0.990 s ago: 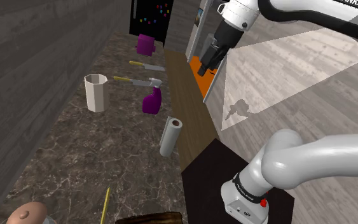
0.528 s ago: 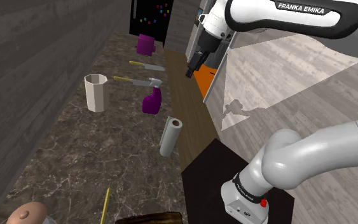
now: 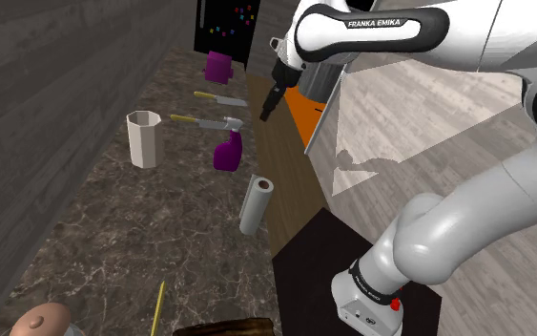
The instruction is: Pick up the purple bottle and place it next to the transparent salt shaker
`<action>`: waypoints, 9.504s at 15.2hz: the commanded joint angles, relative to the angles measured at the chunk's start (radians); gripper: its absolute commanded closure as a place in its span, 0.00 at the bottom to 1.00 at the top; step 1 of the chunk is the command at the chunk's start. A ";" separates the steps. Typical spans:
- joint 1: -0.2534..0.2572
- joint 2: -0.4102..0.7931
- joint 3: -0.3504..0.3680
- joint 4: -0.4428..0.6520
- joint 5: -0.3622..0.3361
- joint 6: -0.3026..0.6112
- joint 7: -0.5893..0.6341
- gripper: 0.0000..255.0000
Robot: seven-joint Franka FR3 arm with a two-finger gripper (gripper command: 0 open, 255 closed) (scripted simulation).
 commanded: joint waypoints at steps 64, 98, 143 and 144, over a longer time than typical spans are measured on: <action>-0.010 0.436 -0.034 0.554 0.075 -0.137 -0.320 1.00; -0.027 0.574 -0.034 1.200 0.091 -0.644 -0.271 1.00; 0.643 0.665 0.354 1.173 -0.190 -0.522 0.710 1.00; 0.639 0.655 0.354 1.142 -0.188 -0.502 0.711 1.00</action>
